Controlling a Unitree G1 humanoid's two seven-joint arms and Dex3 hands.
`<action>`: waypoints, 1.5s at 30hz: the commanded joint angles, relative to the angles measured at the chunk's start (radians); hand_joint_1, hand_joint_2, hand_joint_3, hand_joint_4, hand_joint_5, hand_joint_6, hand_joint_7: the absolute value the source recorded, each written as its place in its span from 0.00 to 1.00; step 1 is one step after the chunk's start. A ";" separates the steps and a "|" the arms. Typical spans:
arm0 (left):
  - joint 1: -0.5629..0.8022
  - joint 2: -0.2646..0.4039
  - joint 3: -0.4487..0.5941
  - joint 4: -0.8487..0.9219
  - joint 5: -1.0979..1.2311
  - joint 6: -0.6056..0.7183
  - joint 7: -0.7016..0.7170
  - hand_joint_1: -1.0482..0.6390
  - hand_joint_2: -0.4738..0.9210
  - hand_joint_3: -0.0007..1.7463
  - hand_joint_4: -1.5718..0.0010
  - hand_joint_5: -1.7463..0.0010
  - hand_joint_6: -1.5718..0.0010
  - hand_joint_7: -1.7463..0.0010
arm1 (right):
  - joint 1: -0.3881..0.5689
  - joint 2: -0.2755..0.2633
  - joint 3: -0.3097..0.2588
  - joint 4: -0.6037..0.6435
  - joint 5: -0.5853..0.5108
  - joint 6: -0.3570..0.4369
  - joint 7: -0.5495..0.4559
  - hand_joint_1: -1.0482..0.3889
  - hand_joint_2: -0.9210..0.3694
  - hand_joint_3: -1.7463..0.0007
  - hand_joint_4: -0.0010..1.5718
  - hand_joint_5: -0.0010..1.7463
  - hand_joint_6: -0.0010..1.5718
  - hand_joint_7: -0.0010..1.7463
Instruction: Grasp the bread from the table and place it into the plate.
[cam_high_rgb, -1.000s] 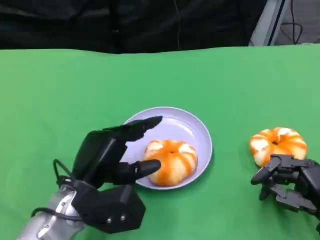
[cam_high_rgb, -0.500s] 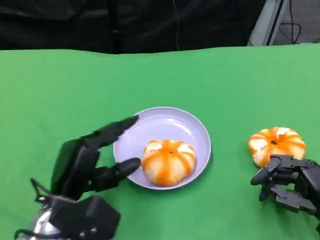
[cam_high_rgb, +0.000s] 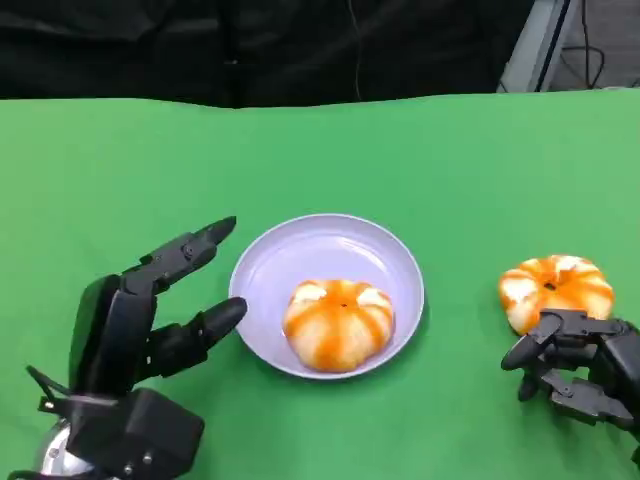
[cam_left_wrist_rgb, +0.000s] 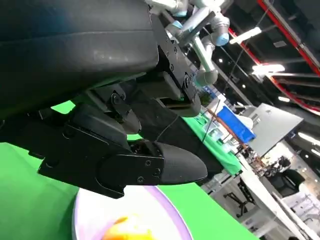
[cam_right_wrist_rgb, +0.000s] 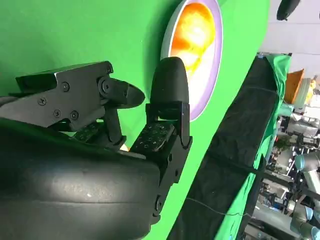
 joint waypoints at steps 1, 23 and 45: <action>0.023 0.008 0.022 -0.001 -0.029 -0.038 -0.010 0.18 1.00 0.23 0.43 0.99 0.53 0.99 | 0.007 -0.014 -0.008 -0.001 0.005 -0.005 -0.004 0.77 0.05 0.68 0.56 0.78 0.61 0.54; 0.084 0.000 0.133 0.089 -0.122 -0.237 -0.047 0.28 1.00 0.18 0.42 1.00 0.50 0.99 | 0.006 -0.020 -0.013 0.000 0.015 0.000 0.011 0.77 0.04 0.68 0.56 0.78 0.60 0.53; 0.095 -0.025 0.181 0.201 -0.274 -0.343 -0.166 0.31 1.00 0.15 0.39 0.99 0.50 1.00 | 0.007 -0.021 -0.019 0.001 0.024 0.001 0.026 0.77 0.03 0.70 0.56 0.78 0.60 0.53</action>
